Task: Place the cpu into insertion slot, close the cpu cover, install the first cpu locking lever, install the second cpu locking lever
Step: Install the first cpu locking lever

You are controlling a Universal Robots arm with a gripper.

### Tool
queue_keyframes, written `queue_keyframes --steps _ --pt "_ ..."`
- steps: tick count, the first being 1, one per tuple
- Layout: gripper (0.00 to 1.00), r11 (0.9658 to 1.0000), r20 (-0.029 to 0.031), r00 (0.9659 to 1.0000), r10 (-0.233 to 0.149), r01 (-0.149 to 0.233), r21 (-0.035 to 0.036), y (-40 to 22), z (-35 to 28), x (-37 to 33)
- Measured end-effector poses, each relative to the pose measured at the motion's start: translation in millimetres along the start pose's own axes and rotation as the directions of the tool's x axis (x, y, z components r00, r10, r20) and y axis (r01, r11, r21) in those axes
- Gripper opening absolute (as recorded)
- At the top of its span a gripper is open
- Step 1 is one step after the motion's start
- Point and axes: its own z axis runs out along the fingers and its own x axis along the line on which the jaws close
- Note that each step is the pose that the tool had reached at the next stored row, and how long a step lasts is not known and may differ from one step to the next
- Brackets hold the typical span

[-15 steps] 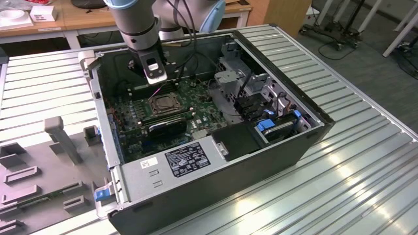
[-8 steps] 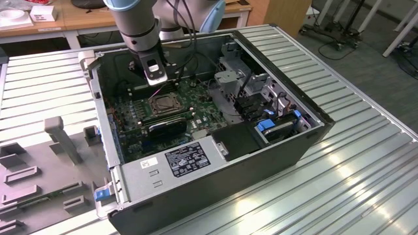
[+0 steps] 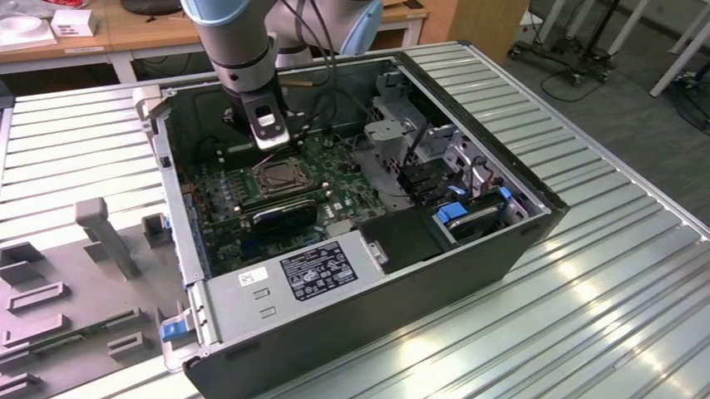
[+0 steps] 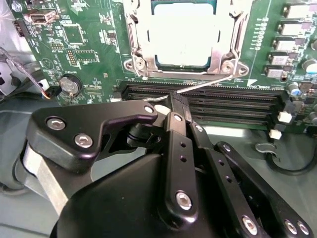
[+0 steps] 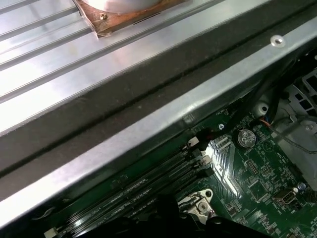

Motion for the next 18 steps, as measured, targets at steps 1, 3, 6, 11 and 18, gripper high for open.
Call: queue_keyframes --steps 1,3,6,11,18 --pt "0.11 1.0 0.0 1.0 0.0 0.0 0.0 -0.3 1.3 -0.4" --pt "0.11 1.0 0.0 1.0 0.0 0.0 0.0 -0.7 3.2 -0.8" --pt "0.11 1.0 0.0001 1.0 0.0 0.0 0.0001 -0.5 4.4 -0.8" --pt "0.11 1.0 0.0 1.0 0.0 0.0 -0.0001 4.0 5.8 2.2" --pt "0.11 1.0 0.0002 1.0 0.001 -0.001 0.0 4.6 5.9 2.6"
